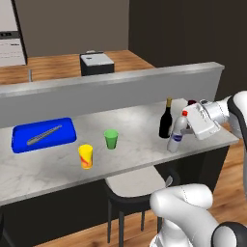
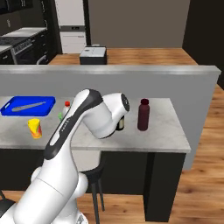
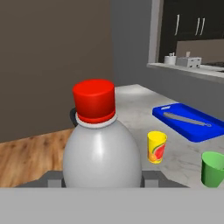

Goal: Place the drinks on the dining counter in a tight cluster.

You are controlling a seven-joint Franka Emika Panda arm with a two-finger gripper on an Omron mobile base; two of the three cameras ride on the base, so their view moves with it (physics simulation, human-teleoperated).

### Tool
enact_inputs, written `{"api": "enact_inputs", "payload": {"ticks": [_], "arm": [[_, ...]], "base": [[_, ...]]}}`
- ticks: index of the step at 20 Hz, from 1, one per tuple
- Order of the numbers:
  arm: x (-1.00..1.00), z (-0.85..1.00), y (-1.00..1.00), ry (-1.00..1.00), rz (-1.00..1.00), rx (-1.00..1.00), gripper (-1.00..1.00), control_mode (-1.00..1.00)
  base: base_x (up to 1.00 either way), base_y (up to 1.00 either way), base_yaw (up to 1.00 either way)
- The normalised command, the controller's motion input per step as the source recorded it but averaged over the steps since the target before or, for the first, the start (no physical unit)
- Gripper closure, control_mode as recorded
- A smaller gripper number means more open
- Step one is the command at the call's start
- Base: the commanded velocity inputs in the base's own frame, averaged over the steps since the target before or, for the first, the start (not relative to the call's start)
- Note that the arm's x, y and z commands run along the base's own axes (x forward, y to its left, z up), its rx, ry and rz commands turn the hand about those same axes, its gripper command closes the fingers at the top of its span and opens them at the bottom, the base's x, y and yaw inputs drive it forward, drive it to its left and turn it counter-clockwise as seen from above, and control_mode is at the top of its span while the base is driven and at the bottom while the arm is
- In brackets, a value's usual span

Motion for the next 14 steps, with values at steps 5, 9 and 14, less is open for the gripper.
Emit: {"api": "enact_inputs", "payload": {"ticks": [5, 9, 14], "arm": [[0.00, 0.00, 0.00, 0.00, 0.00, 0.00, 1.00, 1.00], [0.00, 0.00, 0.00, 0.00, 0.00, 0.00, 1.00, 1.00], [0.39, 0.06, 0.00, 0.16, 0.01, 0.00, 1.00, -1.00]], "base": [[0.60, 0.01, 0.00], [0.55, 0.03, 0.00], [0.00, 0.00, 0.00]]}}
